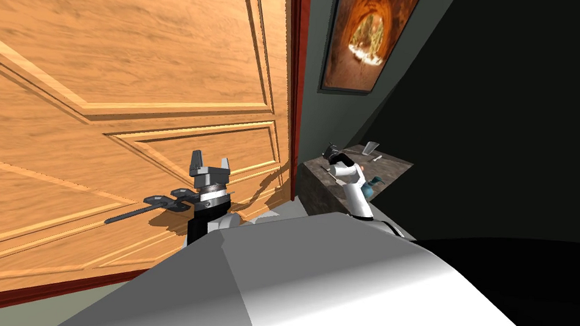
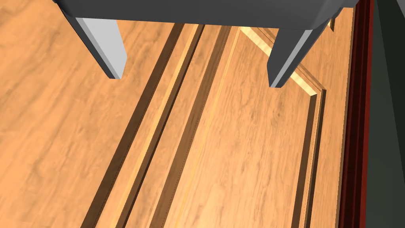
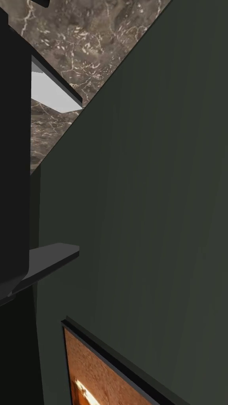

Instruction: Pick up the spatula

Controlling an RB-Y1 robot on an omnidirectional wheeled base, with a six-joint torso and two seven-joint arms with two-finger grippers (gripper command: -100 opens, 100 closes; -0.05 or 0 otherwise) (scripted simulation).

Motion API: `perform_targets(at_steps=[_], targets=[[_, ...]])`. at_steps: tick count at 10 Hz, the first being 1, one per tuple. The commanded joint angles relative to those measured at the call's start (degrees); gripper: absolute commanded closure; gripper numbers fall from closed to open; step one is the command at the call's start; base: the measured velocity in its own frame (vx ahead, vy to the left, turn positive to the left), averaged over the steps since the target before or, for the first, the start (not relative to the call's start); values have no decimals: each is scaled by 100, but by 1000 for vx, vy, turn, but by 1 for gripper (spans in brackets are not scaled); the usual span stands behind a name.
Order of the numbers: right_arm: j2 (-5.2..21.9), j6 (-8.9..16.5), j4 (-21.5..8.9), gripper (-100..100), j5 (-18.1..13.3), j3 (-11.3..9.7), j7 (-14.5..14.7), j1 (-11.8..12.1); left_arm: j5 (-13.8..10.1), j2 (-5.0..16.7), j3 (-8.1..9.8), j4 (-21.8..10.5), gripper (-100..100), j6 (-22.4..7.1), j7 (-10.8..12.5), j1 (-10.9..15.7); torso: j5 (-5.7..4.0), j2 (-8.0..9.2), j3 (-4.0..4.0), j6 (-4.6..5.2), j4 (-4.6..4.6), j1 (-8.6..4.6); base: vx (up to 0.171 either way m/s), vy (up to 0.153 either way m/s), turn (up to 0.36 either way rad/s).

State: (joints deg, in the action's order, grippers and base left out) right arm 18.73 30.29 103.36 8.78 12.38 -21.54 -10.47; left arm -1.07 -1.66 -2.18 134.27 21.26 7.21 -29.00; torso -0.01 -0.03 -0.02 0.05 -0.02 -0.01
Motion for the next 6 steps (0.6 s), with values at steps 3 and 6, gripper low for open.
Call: perform_targets(at_steps=[3,6], targets=[[59,554,-384,-100,105,80,-167,-278,0,0,0,0,0,0,0,0,1,0,1,-1,1,1,2,2,12],[150,916,-719,-100,236,152,-311,-503,0,0,0,0,0,0,0,0,1,0,0,-1,1,0,1,1,5]])
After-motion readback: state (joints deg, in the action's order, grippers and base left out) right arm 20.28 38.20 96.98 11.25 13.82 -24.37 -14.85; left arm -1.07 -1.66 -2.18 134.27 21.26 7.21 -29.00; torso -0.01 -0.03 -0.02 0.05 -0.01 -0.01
